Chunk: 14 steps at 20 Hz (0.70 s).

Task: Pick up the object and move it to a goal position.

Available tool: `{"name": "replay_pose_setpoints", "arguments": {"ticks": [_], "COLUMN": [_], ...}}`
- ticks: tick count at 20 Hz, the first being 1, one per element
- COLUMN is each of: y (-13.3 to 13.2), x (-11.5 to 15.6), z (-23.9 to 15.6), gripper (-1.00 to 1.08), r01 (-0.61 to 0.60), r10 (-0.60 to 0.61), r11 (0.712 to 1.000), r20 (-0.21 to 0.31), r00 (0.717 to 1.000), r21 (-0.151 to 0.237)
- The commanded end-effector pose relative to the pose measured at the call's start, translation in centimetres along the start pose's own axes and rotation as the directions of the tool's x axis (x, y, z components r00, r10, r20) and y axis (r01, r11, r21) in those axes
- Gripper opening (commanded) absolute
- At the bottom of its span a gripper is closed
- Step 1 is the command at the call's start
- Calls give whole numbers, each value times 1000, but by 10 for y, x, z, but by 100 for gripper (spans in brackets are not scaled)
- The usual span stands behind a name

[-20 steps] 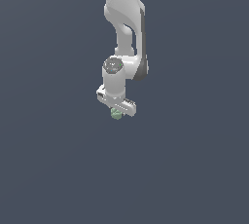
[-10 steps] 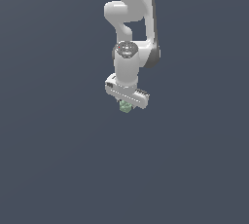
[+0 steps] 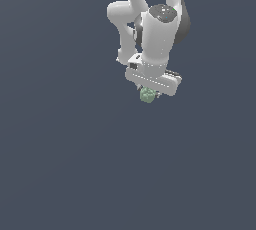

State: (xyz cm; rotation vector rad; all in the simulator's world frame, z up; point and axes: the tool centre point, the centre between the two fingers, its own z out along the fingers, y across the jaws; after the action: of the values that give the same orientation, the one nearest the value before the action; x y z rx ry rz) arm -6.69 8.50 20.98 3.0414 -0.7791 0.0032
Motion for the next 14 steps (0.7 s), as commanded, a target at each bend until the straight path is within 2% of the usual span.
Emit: {"name": "replay_pose_setpoints", "arguments": {"ticks": [1,14], "y": [-17,-98], "x": [-11,-56], "z": [-26,-141], "gripper": [-100,-100], "r01": [-1,0], "r10": [1,0], "r11": [1000,1000], "r20": [0,1], "r00": [1000,1000], "r21": [-1,0]}}
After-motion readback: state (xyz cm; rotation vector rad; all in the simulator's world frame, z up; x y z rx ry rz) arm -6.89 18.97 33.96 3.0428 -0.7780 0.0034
